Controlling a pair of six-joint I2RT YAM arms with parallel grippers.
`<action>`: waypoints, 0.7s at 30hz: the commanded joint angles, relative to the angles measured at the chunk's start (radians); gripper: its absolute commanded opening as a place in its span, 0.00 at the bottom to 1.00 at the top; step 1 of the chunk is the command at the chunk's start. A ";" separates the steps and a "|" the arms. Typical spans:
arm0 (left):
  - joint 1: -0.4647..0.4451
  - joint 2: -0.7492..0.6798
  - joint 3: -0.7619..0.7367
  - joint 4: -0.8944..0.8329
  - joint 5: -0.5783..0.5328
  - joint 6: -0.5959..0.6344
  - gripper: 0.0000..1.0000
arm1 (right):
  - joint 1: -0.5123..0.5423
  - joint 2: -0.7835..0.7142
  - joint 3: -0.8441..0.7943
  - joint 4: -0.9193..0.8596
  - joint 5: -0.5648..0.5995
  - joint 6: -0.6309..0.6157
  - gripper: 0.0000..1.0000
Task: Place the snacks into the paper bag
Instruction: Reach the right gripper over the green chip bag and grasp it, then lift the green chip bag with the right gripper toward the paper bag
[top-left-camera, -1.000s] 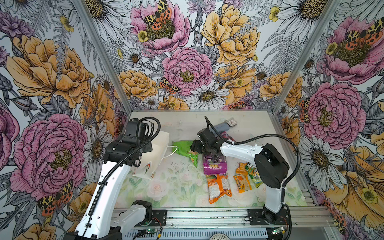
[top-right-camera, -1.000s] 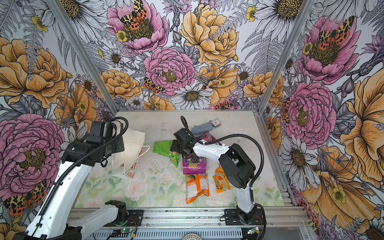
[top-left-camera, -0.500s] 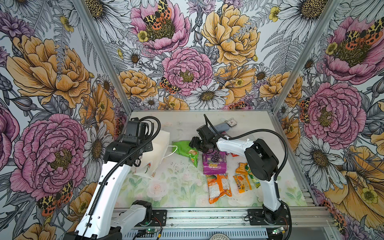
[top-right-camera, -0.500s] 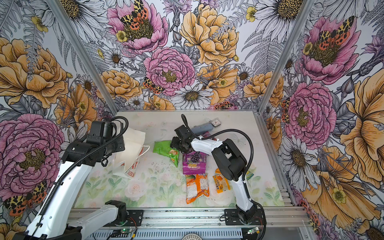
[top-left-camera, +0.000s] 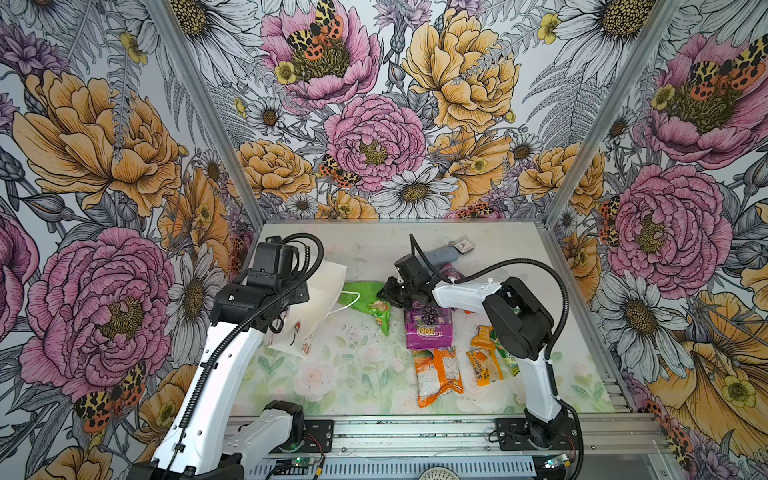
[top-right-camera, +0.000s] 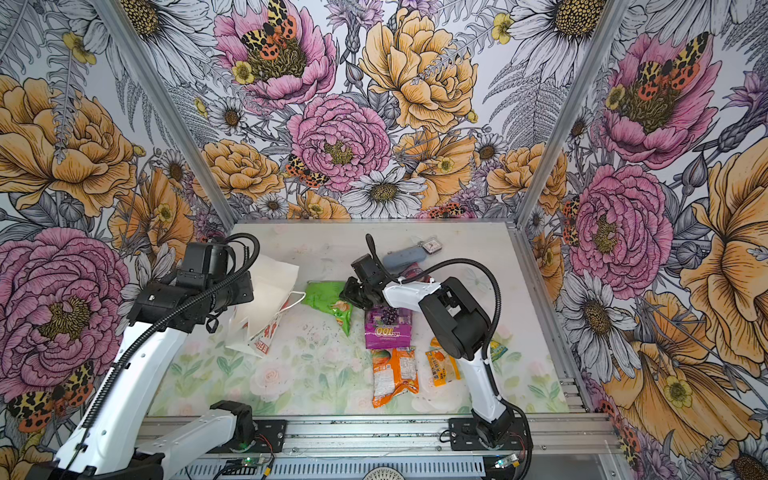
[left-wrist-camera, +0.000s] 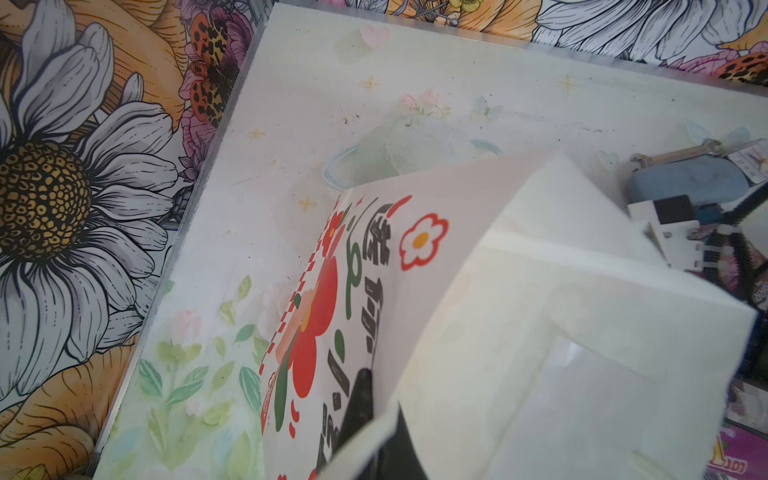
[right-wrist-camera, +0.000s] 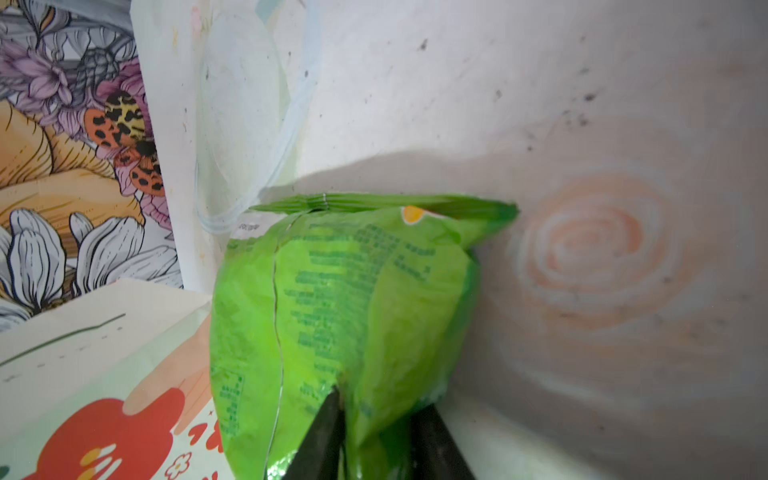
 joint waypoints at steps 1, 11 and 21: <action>0.008 -0.003 -0.006 0.035 0.032 0.006 0.00 | -0.001 -0.058 -0.035 0.088 -0.026 0.018 0.17; 0.026 0.010 -0.008 0.055 0.072 -0.020 0.00 | 0.003 -0.375 -0.151 0.021 0.066 -0.107 0.07; 0.028 0.051 0.000 0.117 0.068 -0.073 0.00 | 0.002 -0.725 -0.242 -0.072 0.219 -0.260 0.03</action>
